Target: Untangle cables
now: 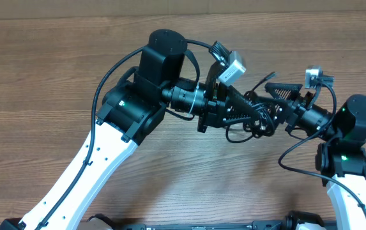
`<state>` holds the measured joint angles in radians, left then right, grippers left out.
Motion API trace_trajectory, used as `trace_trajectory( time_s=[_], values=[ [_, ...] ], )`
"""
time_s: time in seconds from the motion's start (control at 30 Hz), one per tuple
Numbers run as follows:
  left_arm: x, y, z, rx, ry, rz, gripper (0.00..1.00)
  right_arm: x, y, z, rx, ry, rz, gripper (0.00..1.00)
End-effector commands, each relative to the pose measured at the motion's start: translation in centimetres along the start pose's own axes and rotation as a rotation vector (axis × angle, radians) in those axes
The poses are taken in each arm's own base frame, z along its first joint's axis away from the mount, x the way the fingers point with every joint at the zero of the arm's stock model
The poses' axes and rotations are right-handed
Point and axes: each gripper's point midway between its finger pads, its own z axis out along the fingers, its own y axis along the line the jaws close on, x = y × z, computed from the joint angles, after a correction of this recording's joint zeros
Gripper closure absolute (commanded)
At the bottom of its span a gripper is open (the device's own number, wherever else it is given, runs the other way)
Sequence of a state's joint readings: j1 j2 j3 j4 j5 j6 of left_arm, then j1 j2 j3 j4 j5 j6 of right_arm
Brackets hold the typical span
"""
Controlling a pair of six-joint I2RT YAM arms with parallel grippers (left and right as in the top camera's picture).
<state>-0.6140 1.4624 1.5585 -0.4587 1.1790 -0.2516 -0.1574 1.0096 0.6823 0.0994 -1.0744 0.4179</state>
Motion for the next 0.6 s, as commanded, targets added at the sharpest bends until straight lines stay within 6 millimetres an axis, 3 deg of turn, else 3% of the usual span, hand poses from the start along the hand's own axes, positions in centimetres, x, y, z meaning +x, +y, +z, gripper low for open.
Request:
trace_trajectory(
  time_s=[0.0, 0.3, 0.57],
  values=[
    [-0.8, -2.6, -0.3, 0.064, -0.006, 0.074, 0.96, -0.4, -0.6, -0.1, 0.03, -0.016, -0.004, 0.0],
    [-0.9, -2.7, -0.3, 0.065, -0.011, 0.086, 0.96, -0.3, -0.6, -0.1, 0.03, -0.013, -0.015, 0.0],
    [-1.2, -2.2, -0.9, 0.048, -0.022, 0.076, 0.96, 1.1, -1.1, -0.1, 0.043, 0.029, 0.059, 0.0]
  ],
)
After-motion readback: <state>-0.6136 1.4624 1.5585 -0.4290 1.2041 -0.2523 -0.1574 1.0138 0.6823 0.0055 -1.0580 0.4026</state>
